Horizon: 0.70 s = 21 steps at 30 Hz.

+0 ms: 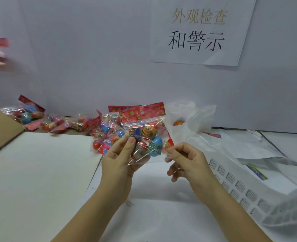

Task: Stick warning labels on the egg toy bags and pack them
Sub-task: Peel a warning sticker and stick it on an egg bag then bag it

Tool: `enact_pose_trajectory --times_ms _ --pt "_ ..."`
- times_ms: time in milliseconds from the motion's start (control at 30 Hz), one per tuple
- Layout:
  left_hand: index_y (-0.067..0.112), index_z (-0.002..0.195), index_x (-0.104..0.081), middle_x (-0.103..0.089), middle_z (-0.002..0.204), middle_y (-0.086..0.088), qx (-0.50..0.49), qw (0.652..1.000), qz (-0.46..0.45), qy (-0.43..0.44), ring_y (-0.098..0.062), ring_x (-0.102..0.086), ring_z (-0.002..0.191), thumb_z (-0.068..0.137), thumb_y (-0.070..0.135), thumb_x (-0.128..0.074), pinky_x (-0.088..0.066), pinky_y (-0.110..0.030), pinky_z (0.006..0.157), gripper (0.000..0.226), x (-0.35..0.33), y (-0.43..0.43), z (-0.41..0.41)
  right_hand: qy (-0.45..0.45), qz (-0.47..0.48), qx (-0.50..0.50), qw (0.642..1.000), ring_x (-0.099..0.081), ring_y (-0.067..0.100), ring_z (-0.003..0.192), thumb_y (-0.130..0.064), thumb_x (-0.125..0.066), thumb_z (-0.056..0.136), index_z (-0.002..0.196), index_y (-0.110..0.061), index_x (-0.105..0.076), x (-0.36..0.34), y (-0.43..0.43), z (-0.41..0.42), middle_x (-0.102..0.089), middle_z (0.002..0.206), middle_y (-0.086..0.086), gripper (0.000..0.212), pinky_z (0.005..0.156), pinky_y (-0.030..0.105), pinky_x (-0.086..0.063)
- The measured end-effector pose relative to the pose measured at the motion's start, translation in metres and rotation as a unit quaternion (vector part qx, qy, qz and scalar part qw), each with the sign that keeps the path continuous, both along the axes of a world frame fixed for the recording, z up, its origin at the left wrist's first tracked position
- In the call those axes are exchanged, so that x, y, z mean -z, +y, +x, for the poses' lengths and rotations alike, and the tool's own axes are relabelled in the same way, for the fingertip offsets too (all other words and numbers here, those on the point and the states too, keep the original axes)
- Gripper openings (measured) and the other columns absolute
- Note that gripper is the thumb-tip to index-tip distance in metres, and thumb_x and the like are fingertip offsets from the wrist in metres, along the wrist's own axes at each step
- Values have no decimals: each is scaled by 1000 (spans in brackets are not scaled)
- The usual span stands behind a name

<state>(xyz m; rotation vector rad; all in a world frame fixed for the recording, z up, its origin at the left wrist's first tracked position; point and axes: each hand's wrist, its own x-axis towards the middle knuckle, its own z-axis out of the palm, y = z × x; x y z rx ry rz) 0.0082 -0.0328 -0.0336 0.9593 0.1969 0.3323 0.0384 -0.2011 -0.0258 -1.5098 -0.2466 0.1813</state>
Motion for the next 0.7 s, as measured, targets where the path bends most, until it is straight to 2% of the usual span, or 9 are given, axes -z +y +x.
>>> enact_pose_trajectory --times_ms 133,233,300,433,500,600,633,700 --pt "16 101 -72 -77 93 -6 -8 1000 -7 8 -22 -75 79 70 24 -68 -59 -31 54 32 1 0 -1 21 16 -12 1000 -63 20 53 -27 -58 92 97 -10 -62 2 2 0 -68 70 -3 17 43 29 -51" --pt "16 104 -70 -77 91 -4 -16 1000 -6 7 -19 -75 78 72 25 -67 -59 -29 54 33 2 0 -1 6 42 -24 999 -68 23 67 -46 -66 78 99 -21 -61 1 -2 1 -69 81 -4 34 46 34 -54" --pt "16 108 -68 -77 92 -3 -15 1000 0 11 -19 -75 80 72 26 -67 -59 -30 56 37 2 -1 -2 -20 10 -30 999 -71 25 74 -41 -75 75 91 -22 -65 2 -2 1 -68 87 -2 27 49 36 -56" --pt "17 114 -65 -77 93 -3 -9 1000 8 16 -21 -75 84 71 25 -68 -60 -31 58 43 2 -3 -2 -43 -1 10 999 -71 25 70 -17 -71 84 87 -14 -67 7 0 2 -70 83 6 6 49 33 -56" --pt "19 113 -66 -77 94 -3 -14 1000 7 18 -22 -75 85 69 25 -69 -60 -32 57 44 2 -4 -2 -41 19 21 999 -71 24 68 -13 -70 84 92 -11 -65 6 1 2 -72 80 6 10 49 31 -55" --pt "21 112 -66 -77 93 -1 -24 999 12 17 -21 -75 85 68 26 -69 -59 -30 56 45 2 -6 -1 9 59 19 998 -70 23 64 -16 -75 76 110 -20 -59 6 3 2 -74 80 8 37 50 29 -54" --pt "21 112 -66 -77 93 0 -26 999 17 16 -20 -75 84 68 26 -69 -58 -29 56 45 2 -6 -1 33 67 8 997 -70 23 64 -20 -75 72 112 -22 -58 7 4 2 -74 80 8 44 51 29 -54" --pt "21 112 -67 -77 94 1 -29 999 34 10 -19 -75 85 68 27 -69 -59 -28 57 44 3 -6 -1 63 65 -15 996 -70 22 66 -28 -73 66 106 -17 -65 7 4 1 -74 79 7 42 53 29 -54"
